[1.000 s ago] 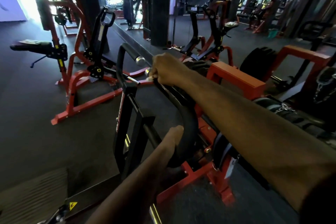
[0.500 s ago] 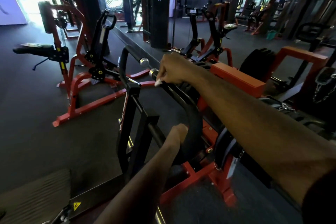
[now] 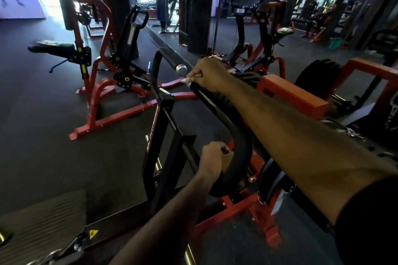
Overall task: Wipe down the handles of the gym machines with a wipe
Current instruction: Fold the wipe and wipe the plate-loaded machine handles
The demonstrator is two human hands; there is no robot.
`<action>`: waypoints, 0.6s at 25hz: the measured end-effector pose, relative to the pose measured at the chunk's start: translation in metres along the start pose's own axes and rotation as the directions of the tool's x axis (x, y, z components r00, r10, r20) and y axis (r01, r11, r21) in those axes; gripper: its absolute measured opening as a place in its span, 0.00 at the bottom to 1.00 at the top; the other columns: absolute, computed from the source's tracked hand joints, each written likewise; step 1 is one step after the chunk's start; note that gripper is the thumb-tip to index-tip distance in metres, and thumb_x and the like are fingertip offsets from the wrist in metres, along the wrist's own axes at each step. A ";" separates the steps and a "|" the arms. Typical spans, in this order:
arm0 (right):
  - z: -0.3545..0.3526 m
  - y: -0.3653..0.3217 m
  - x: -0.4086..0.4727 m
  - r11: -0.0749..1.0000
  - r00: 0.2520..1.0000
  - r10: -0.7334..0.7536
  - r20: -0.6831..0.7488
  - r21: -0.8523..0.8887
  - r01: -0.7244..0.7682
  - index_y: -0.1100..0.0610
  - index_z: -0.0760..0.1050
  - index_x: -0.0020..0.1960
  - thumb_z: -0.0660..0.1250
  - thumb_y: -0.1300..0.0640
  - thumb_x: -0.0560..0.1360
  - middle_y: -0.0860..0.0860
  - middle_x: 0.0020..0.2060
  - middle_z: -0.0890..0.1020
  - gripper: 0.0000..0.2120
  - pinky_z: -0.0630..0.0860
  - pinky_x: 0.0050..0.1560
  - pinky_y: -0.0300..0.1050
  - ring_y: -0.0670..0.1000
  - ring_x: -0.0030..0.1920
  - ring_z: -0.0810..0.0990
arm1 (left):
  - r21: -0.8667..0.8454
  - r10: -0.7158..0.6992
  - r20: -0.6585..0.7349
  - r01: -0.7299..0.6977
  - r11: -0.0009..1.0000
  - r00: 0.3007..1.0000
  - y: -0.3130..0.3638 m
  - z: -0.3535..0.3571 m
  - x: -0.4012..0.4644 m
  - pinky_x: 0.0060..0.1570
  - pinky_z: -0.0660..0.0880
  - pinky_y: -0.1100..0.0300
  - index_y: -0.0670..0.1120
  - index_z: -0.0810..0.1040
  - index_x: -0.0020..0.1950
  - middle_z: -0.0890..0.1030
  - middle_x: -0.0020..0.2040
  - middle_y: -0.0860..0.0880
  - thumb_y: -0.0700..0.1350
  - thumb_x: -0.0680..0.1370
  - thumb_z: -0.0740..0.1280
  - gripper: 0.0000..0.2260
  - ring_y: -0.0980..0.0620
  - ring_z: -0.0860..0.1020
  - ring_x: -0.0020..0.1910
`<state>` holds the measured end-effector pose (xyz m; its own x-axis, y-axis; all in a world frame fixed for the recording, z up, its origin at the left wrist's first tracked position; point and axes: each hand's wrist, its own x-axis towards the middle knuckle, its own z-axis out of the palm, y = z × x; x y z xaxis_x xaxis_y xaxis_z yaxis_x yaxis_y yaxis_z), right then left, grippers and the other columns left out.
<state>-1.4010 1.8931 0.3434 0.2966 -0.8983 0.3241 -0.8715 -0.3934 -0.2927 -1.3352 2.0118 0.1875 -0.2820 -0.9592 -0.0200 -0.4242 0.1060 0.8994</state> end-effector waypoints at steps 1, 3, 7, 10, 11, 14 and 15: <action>0.005 -0.004 0.003 1.000 1.000 0.011 -0.007 -0.013 -0.011 0.56 0.85 0.52 0.72 0.58 0.74 0.42 0.37 0.79 0.08 0.64 0.33 0.21 0.37 0.33 0.71 | -0.029 -0.024 -0.033 0.023 0.999 0.999 -0.003 0.000 0.000 0.31 0.65 0.72 0.44 0.75 0.36 0.74 0.34 0.51 0.41 0.76 0.62 0.09 0.58 0.69 0.33; -0.004 -0.005 -0.005 0.996 0.997 -0.024 0.068 -0.083 0.029 0.54 0.86 0.51 0.71 0.61 0.74 0.45 0.41 0.81 0.07 0.63 0.34 0.22 0.38 0.36 0.73 | -0.144 -0.083 -0.086 0.070 0.987 0.993 -0.009 0.001 0.002 0.30 0.67 0.69 0.38 0.79 0.37 0.78 0.33 0.50 0.37 0.75 0.64 0.08 0.59 0.72 0.32; -0.031 -0.019 -0.056 0.963 0.949 -0.049 0.311 -0.236 0.127 0.52 0.85 0.47 0.72 0.61 0.70 0.46 0.41 0.83 0.08 0.72 0.41 0.30 0.44 0.41 0.80 | -0.149 -0.021 -0.062 0.012 0.989 0.998 -0.006 0.002 -0.002 0.32 0.68 0.66 0.40 0.79 0.35 0.79 0.31 0.50 0.38 0.73 0.67 0.07 0.58 0.74 0.31; -0.012 -0.042 -0.047 0.830 0.961 -0.122 0.249 -0.505 0.237 0.59 0.80 0.53 0.71 0.60 0.73 0.57 0.50 0.81 0.10 0.78 0.45 0.49 0.58 0.47 0.82 | -0.133 0.004 -0.005 -0.005 0.991 1.000 0.000 -0.001 0.000 0.35 0.66 0.62 0.41 0.77 0.34 0.72 0.29 0.52 0.34 0.75 0.64 0.10 0.59 0.70 0.31; -0.003 -0.050 -0.037 0.768 0.959 -0.140 0.247 -0.584 0.263 0.61 0.78 0.56 0.67 0.62 0.75 0.60 0.53 0.79 0.10 0.77 0.45 0.52 0.61 0.49 0.82 | -0.050 0.020 0.031 -0.019 0.999 0.999 0.000 -0.002 0.001 0.36 0.65 0.61 0.40 0.78 0.35 0.72 0.29 0.51 0.34 0.75 0.65 0.09 0.58 0.69 0.31; 0.015 -0.067 -0.009 0.652 0.952 -0.167 0.257 -0.696 0.302 0.62 0.77 0.60 0.58 0.63 0.80 0.61 0.58 0.78 0.13 0.76 0.45 0.53 0.63 0.56 0.79 | 0.094 0.028 0.080 -0.036 0.995 0.996 -0.003 -0.002 0.005 0.37 0.65 0.62 0.44 0.75 0.34 0.79 0.33 0.46 0.39 0.75 0.67 0.09 0.51 0.77 0.36; 0.016 -0.071 -0.008 0.615 0.945 -0.147 0.292 -0.722 0.318 0.63 0.77 0.60 0.57 0.63 0.80 0.60 0.58 0.78 0.13 0.75 0.45 0.53 0.63 0.57 0.79 | 0.111 0.019 0.098 -0.030 0.993 0.995 -0.004 -0.002 0.005 0.37 0.66 0.62 0.45 0.75 0.34 0.82 0.37 0.43 0.41 0.75 0.67 0.09 0.47 0.79 0.40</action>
<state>-1.3355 1.9254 0.3475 0.5224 -0.8483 0.0869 -0.7230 -0.3866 0.5725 -1.3335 2.0064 0.1849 -0.3730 -0.9267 -0.0457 -0.5081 0.1628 0.8457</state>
